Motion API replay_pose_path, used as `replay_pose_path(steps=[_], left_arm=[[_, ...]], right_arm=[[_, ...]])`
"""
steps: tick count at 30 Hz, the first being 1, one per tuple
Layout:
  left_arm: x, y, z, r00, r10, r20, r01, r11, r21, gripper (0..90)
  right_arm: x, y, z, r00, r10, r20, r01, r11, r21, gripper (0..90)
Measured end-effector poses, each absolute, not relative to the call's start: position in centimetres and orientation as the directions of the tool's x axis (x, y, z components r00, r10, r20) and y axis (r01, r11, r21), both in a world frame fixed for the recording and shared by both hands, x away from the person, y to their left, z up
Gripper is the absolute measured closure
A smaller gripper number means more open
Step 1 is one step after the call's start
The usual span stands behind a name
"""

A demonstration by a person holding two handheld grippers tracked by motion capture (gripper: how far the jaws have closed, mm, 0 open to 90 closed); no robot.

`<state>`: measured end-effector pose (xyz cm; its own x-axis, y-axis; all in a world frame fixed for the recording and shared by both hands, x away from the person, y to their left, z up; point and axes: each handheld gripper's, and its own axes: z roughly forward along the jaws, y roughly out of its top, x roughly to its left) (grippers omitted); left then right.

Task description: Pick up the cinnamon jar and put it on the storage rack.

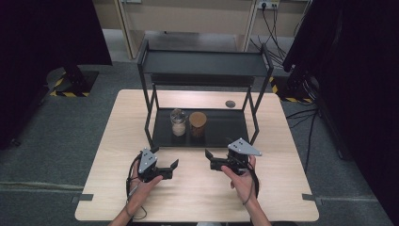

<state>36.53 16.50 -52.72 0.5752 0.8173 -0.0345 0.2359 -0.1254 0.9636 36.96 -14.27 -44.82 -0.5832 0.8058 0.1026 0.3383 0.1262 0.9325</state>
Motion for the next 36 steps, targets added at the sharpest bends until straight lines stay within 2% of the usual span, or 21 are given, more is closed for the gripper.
replay_pose_path(steps=[7,36], left_arm=[[36.5,16.5,-52.7,0.576,0.817,-0.033,0.236,-0.127,0.963,2.6],[36.5,16.4,-52.7,0.577,0.816,-0.029,0.233,-0.131,0.964,2.6]], right_arm=[[36.5,-14.5,-44.7,-0.601,0.785,0.151,0.355,0.093,0.930,5.6],[33.7,-15.6,-44.2,-0.611,0.781,0.130,0.330,0.102,0.939,5.6]])
